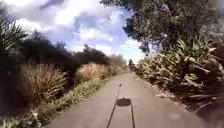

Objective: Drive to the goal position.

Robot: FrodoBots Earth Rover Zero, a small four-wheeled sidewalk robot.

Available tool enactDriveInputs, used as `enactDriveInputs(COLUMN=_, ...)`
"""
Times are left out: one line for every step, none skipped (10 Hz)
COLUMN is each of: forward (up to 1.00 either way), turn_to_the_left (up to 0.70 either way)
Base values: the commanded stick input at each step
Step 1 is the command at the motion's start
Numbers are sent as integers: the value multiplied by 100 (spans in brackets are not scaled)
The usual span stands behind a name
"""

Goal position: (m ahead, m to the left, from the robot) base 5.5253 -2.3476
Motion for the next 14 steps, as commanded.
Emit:
enactDriveInputs(forward=70, turn_to_the_left=0)
enactDriveInputs(forward=70, turn_to_the_left=0)
enactDriveInputs(forward=70, turn_to_the_left=0)
enactDriveInputs(forward=70, turn_to_the_left=0)
enactDriveInputs(forward=70, turn_to_the_left=0)
enactDriveInputs(forward=70, turn_to_the_left=0)
enactDriveInputs(forward=70, turn_to_the_left=0)
enactDriveInputs(forward=70, turn_to_the_left=0)
enactDriveInputs(forward=70, turn_to_the_left=0)
enactDriveInputs(forward=70, turn_to_the_left=0)
enactDriveInputs(forward=70, turn_to_the_left=0)
enactDriveInputs(forward=70, turn_to_the_left=0)
enactDriveInputs(forward=70, turn_to_the_left=0)
enactDriveInputs(forward=70, turn_to_the_left=0)
